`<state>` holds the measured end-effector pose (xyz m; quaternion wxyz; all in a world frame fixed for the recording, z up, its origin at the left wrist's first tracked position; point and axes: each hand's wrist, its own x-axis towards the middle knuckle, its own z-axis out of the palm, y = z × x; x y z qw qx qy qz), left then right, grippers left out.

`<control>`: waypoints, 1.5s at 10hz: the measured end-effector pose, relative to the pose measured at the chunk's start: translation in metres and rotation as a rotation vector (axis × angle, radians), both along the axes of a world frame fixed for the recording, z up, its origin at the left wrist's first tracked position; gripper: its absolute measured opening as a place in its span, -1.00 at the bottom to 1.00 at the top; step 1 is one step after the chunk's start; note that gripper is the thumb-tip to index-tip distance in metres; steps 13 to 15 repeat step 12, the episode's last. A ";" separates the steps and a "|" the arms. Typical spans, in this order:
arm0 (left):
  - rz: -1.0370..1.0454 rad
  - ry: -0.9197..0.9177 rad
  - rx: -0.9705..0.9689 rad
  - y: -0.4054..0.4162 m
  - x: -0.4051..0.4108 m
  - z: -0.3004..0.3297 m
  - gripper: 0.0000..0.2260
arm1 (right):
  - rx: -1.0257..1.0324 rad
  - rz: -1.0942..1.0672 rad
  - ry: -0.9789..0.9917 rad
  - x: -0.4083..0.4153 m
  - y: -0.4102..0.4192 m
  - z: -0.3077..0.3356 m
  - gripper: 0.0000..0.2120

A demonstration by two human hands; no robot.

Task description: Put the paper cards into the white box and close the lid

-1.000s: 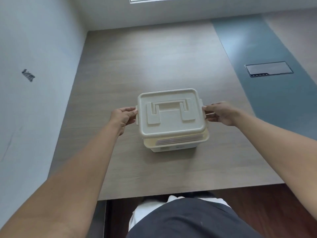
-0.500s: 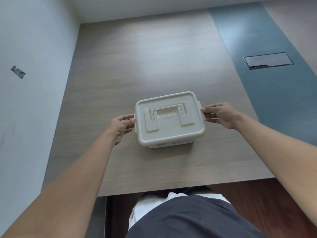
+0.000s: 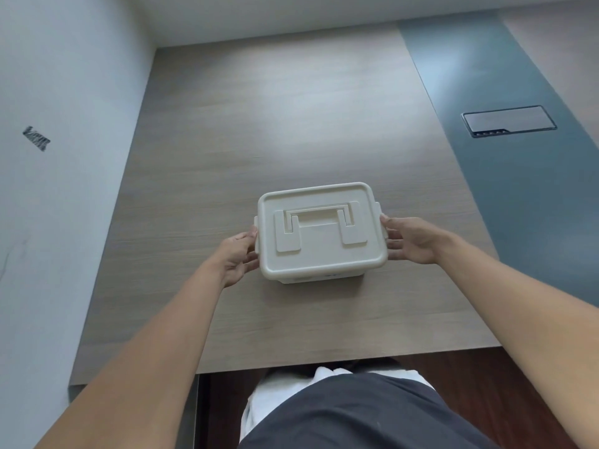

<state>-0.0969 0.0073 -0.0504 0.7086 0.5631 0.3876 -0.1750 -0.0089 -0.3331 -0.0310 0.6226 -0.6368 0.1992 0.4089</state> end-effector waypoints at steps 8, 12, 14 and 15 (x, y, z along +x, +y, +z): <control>-0.259 -0.266 0.993 -0.033 -0.007 0.001 -0.64 | -0.733 0.149 -0.871 -0.027 0.041 -0.018 -0.59; -0.033 -0.200 1.015 -0.032 -0.062 -0.046 -0.52 | -0.838 0.159 -0.741 -0.074 -0.010 -0.075 -0.46; -0.033 -0.200 1.015 -0.032 -0.062 -0.046 -0.52 | -0.838 0.159 -0.741 -0.074 -0.010 -0.075 -0.46; -0.033 -0.200 1.015 -0.032 -0.062 -0.046 -0.52 | -0.838 0.159 -0.741 -0.074 -0.010 -0.075 -0.46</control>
